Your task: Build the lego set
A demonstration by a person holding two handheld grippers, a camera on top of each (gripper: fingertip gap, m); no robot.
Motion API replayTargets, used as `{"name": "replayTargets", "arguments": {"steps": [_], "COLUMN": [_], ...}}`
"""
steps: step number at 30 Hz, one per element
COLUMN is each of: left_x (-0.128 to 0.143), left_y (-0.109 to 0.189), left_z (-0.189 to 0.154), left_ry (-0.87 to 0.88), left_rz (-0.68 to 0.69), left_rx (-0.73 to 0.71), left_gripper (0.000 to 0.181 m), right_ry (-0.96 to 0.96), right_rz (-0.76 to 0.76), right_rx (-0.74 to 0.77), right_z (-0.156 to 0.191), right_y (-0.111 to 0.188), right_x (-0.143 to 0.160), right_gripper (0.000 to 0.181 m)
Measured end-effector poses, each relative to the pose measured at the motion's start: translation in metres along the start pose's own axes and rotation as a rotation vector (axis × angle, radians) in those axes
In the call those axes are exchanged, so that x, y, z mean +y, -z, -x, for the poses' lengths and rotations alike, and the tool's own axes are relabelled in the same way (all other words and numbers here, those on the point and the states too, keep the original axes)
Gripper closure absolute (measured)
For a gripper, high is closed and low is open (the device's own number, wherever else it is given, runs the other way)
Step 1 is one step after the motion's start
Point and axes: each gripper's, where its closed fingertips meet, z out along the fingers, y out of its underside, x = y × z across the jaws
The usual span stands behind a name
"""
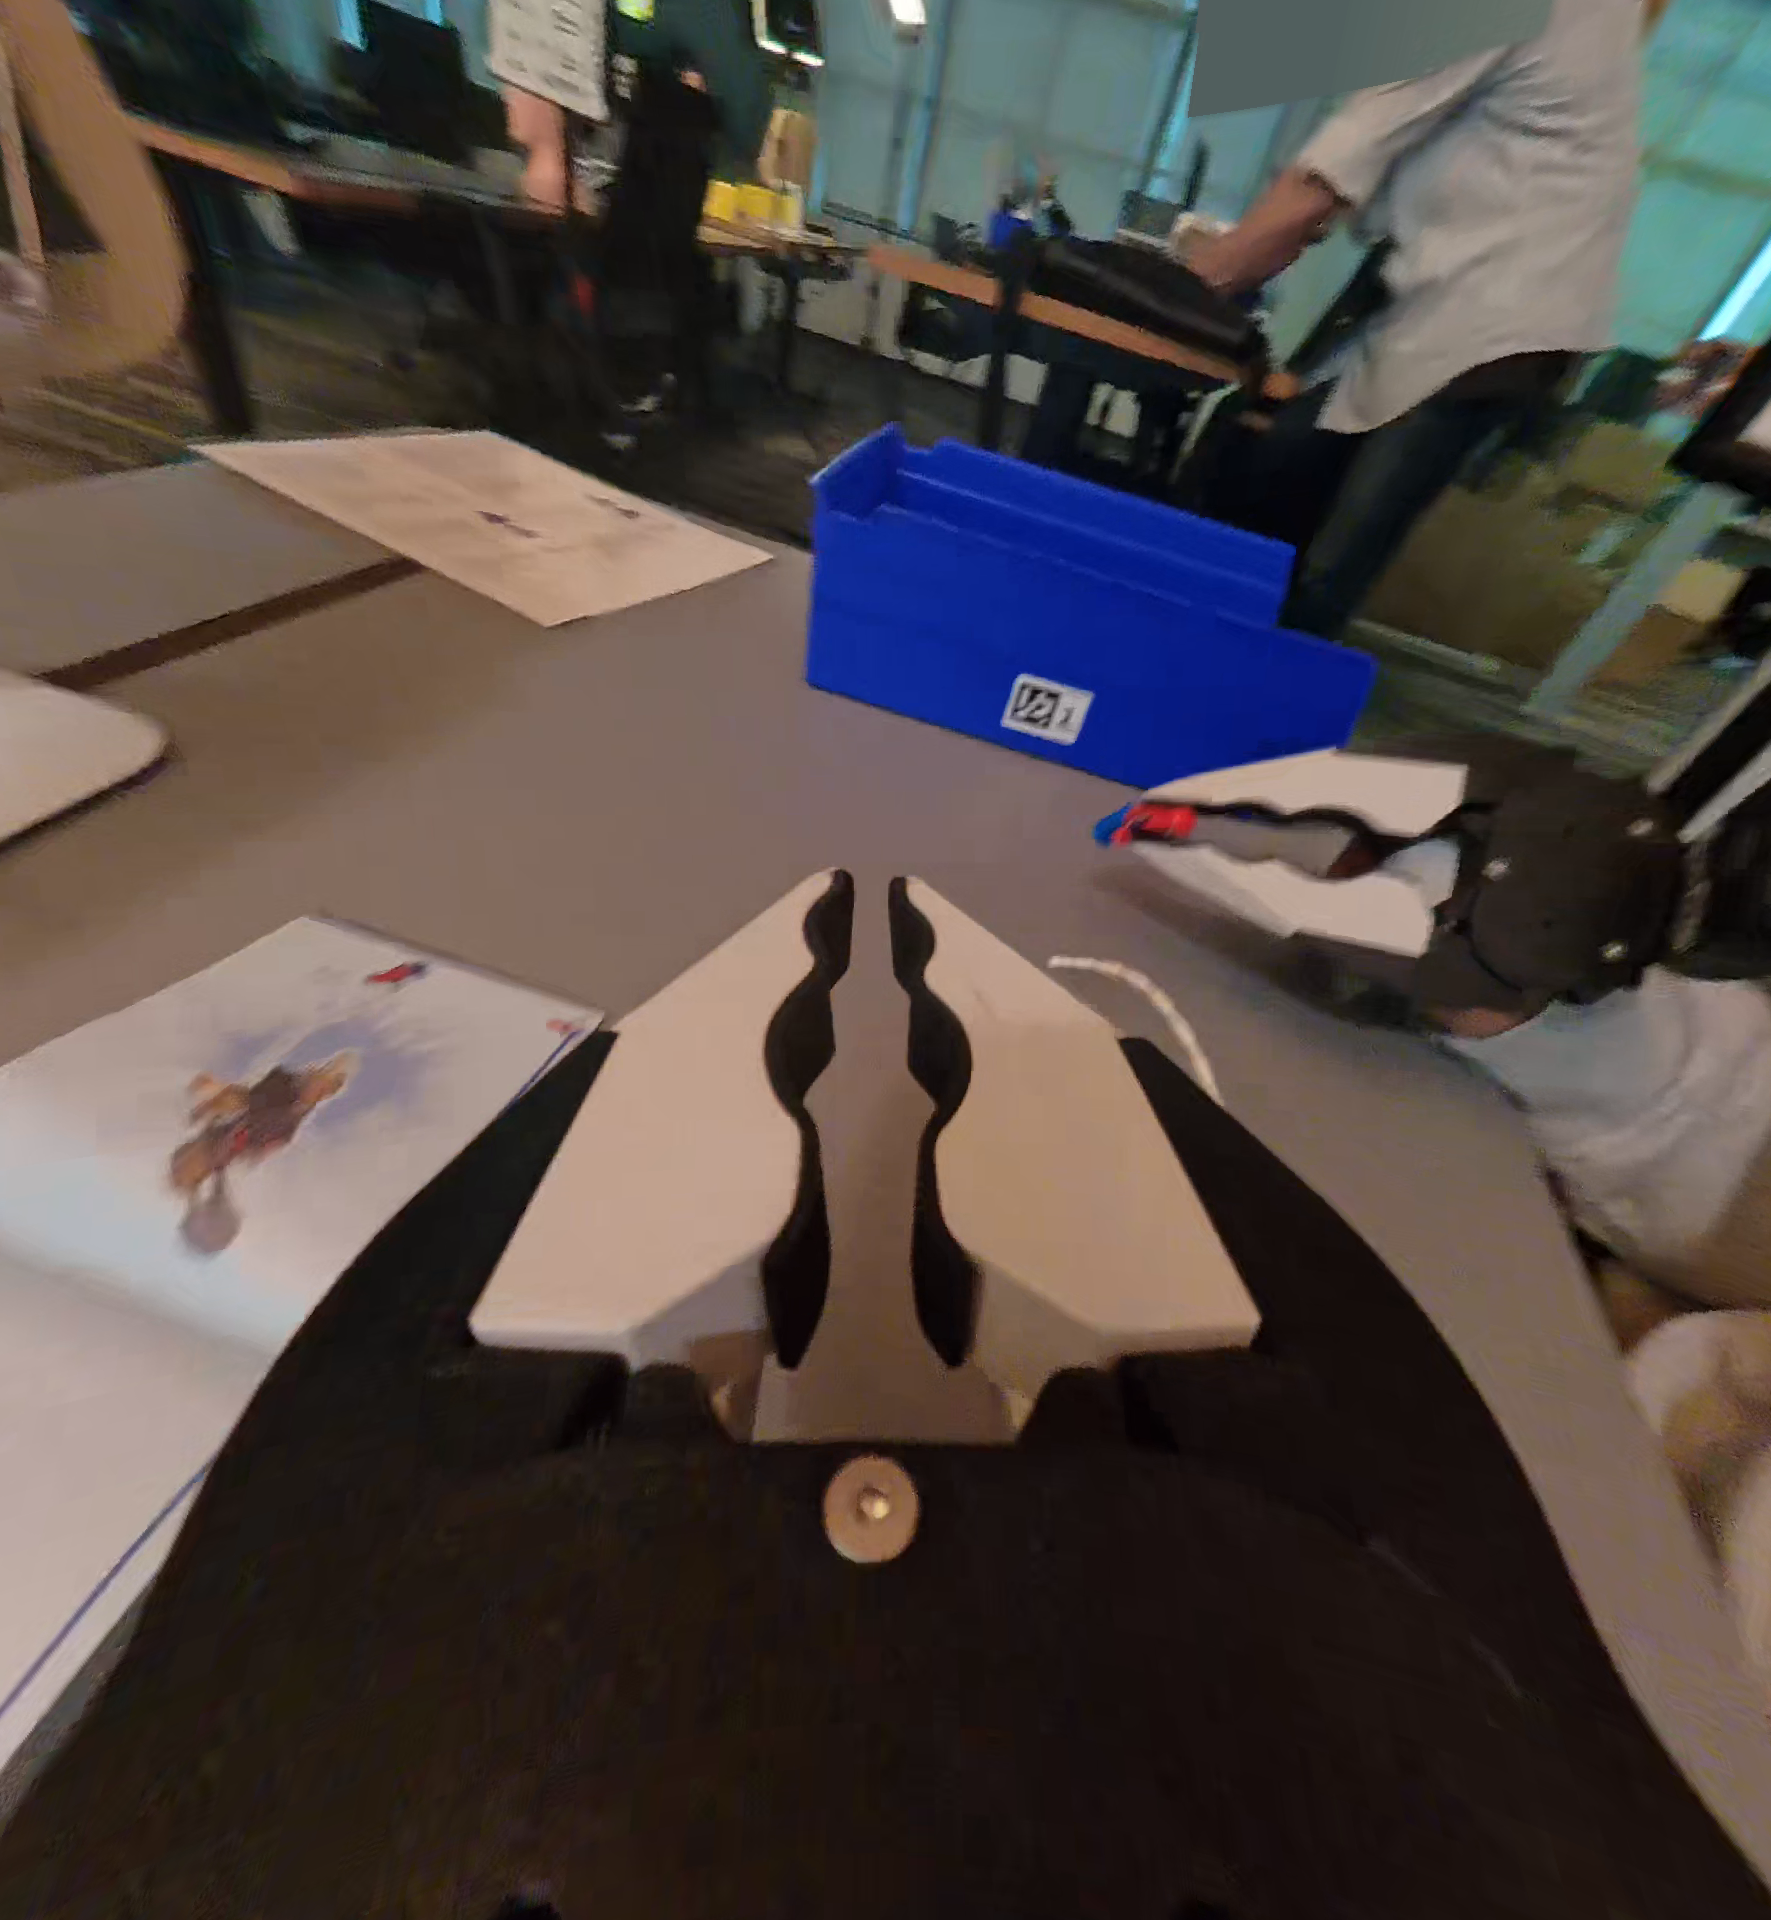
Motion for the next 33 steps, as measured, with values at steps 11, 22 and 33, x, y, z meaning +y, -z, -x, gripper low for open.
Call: {"name": "replayTargets", "arguments": {"steps": [11, 22, 33], "left_x": [0.018, 0.037, 0.061], "left_y": [0.014, -0.017, -0.090], "left_z": [-0.004, -0.021, -0.070], "left_ry": [-0.042, 0.037, 0.230], "left_rz": [0.001, 0.099, 0.488], "left_rx": [-0.038, 0.071, 0.396], "left_gripper": [0.177, 0.161, 0.167], "right_ry": [0.039, 0.056, 0.151], "right_rz": [-0.029, 0.000, 0.069], "right_rx": [-0.061, -0.074, -0.125], "right_z": [0.016, 0.017, 0.032], "right_y": [0.001, -0.001, -0.005], "right_x": [-0.006, -0.001, 0.009], "right_gripper": [0.171, 0.171, 0.171]}}
